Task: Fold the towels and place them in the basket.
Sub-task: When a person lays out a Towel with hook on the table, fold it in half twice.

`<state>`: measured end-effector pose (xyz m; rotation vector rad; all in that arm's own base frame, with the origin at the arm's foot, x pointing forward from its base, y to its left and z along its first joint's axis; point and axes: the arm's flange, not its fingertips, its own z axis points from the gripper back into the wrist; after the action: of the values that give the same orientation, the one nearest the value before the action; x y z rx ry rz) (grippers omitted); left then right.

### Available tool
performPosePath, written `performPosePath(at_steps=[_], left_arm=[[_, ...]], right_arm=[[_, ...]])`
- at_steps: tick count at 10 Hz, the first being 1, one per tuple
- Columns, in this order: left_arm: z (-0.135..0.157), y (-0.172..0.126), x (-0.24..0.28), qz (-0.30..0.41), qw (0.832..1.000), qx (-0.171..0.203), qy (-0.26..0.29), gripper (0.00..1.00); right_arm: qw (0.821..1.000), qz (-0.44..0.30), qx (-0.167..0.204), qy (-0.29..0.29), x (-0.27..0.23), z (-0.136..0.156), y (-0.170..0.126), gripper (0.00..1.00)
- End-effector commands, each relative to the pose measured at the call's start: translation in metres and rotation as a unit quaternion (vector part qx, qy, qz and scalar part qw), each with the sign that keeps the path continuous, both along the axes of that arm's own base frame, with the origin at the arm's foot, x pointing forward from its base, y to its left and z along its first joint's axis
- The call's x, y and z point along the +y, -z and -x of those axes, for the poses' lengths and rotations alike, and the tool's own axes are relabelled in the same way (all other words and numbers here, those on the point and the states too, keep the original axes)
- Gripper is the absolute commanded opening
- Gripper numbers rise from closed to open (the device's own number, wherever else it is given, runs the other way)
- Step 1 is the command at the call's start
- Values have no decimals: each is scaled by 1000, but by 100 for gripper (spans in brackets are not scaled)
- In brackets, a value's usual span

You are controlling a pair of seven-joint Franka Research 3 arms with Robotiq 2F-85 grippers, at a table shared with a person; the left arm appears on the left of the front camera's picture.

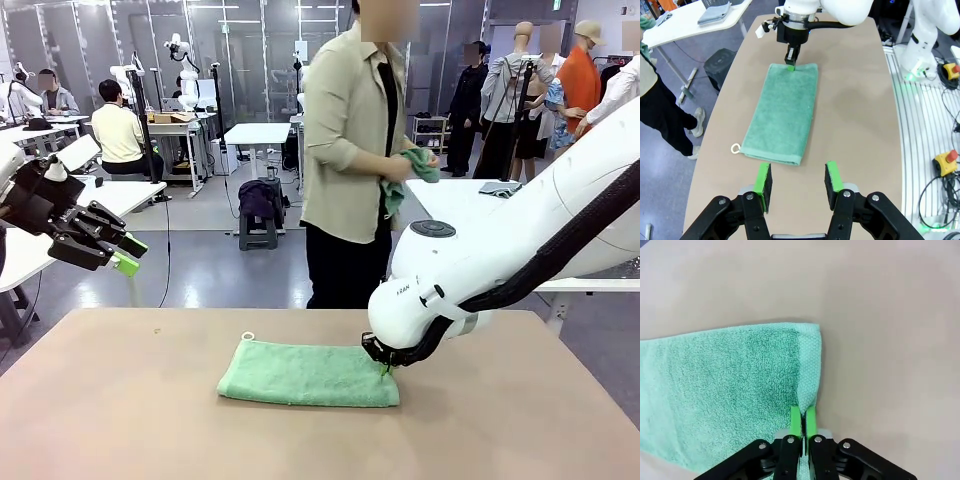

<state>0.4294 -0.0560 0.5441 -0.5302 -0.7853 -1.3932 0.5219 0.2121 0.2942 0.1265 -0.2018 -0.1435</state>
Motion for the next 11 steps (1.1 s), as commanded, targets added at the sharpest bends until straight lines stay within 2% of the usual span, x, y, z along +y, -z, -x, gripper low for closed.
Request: performPosePath(at_steps=[1,2,3,4,10,11], left_arm=[[1,-1,-1,6,1000,-5,0,56],[1,-1,-1,6,1000,-5,0,56],[1,-1,-1,6,1000,-5,0,56],[1,-1,-1,6,1000,-5,0,56],[1,-1,-1,6,1000,-5,0,56],[1,-1,-1,6,1000,-5,0,56]], right_arm=[[1000,20,-24,3,-4,4,-3,0],[999,25,-31,0,-9,7,-10,4],[999,28,-31,6,-13,9,-14,4],[1000,9,-8,-7,-5,-1,-5,4],[1000,15,-9,-11,-9,0,-6,4],[999,29,-18,-12,-8,8,-19,4]])
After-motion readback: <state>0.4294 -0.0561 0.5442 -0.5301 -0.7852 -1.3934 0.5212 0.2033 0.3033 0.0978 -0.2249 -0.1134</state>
